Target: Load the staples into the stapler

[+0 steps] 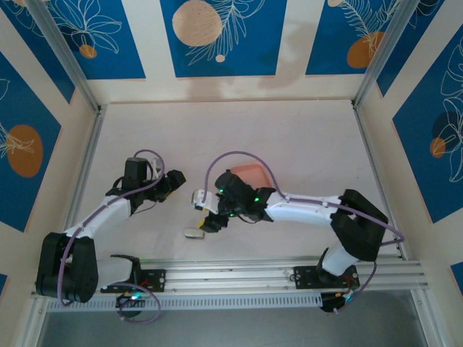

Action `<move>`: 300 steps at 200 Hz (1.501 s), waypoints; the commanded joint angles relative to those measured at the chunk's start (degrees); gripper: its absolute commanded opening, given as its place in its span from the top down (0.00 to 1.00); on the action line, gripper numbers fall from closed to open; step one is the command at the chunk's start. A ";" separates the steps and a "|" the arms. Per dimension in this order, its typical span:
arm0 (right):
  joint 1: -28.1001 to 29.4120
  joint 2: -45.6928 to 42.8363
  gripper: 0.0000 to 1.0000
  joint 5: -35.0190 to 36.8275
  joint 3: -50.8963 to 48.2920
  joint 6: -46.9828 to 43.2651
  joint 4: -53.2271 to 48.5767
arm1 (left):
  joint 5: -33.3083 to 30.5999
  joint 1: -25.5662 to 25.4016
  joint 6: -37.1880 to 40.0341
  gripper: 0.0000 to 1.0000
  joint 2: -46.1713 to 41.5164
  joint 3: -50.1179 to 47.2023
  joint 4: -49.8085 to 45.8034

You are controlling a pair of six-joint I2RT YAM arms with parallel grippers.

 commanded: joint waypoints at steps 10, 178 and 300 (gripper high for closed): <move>3.26 6.84 0.38 1.72 5.24 -4.24 -3.81 | -2.12 1.03 -2.54 0.30 -1.75 -2.13 -0.37; 5.85 19.82 0.75 0.56 13.07 -4.52 -4.84 | -2.38 1.19 -2.37 0.30 -3.31 -2.51 -1.76; -13.94 -11.23 0.92 -7.70 -8.51 12.56 19.91 | 11.75 -5.04 -5.52 0.37 -0.37 -3.40 21.61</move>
